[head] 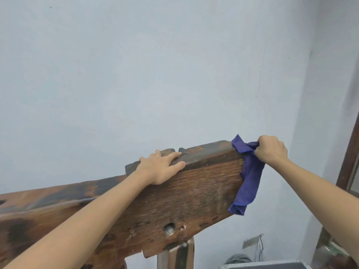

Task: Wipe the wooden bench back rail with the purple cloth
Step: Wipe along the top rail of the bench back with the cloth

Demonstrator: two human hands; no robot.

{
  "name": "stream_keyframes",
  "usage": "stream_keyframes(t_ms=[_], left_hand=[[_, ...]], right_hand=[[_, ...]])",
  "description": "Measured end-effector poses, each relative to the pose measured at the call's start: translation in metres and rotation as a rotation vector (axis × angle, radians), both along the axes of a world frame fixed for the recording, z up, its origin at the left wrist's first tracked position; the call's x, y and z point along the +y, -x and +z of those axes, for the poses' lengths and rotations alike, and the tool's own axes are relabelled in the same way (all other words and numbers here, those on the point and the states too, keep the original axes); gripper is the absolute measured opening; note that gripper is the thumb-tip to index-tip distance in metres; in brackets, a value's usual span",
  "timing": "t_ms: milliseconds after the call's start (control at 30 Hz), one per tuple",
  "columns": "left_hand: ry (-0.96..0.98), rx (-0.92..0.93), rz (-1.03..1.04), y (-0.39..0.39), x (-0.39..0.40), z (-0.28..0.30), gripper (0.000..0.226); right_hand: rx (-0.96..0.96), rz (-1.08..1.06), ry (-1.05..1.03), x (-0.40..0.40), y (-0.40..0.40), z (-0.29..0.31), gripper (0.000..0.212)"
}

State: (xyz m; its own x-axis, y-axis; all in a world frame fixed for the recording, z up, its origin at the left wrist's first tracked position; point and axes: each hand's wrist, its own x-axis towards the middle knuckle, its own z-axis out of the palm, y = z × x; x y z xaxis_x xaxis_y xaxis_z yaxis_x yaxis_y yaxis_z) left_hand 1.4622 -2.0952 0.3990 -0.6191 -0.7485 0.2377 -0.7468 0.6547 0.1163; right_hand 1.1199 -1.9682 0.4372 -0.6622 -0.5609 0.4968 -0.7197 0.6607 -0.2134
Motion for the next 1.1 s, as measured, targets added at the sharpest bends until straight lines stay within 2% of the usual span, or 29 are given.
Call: stream_keyframes(t_ms=[300, 400, 467, 500, 567, 633, 767, 833, 900, 967, 1033, 1100], left_hand=[[0.188, -0.007, 0.02, -0.007, 0.024, -0.009, 0.071], [0.313, -0.046, 0.013, -0.021, 0.047, -0.024, 0.088], [0.323, -0.012, -0.061, -0.033, 0.066, -0.039, 0.092], [0.254, 0.06, -0.135, -0.039, 0.076, -0.047, 0.087], [-0.034, 0.261, -0.312, -0.051, 0.102, -0.061, 0.066], [-0.241, 0.318, -0.415, -0.061, 0.13, -0.082, 0.06], [-0.333, 0.213, -0.572, -0.082, 0.171, -0.12, 0.087], [-0.386, 0.341, -0.621, -0.102, 0.188, -0.131, 0.092], [-0.477, 0.559, -0.643, -0.112, 0.2, -0.132, 0.08], [-0.505, 0.719, -0.641, -0.128, 0.212, -0.128, 0.049], [-0.431, 0.807, -0.612, -0.137, 0.219, -0.128, 0.022], [-0.407, 0.83, -0.612, -0.144, 0.226, -0.125, 0.015]], right_hand=[[-0.066, 0.056, -0.026, 0.081, -0.038, -0.049, 0.023], [-0.099, 0.098, -0.007, 0.111, -0.065, -0.053, 0.027], [-0.166, 0.148, 0.006, 0.129, -0.088, -0.055, 0.028], [-0.195, 0.178, 0.013, 0.136, -0.102, -0.056, 0.029], [-0.236, 0.244, 0.026, 0.149, -0.133, -0.06, 0.03], [-0.283, 0.327, 0.062, 0.158, -0.164, -0.066, 0.032], [-0.3, 0.501, 0.121, 0.17, -0.224, -0.073, 0.035], [-0.29, 0.571, 0.114, 0.179, -0.258, -0.077, 0.035], [-0.293, 0.616, 0.139, 0.186, -0.276, -0.081, 0.038], [-0.339, 0.619, 0.171, 0.199, -0.298, -0.093, 0.04], [-0.415, 0.6, 0.21, 0.212, -0.311, -0.109, 0.041], [-0.485, 0.564, 0.213, 0.225, -0.321, -0.125, 0.043]])
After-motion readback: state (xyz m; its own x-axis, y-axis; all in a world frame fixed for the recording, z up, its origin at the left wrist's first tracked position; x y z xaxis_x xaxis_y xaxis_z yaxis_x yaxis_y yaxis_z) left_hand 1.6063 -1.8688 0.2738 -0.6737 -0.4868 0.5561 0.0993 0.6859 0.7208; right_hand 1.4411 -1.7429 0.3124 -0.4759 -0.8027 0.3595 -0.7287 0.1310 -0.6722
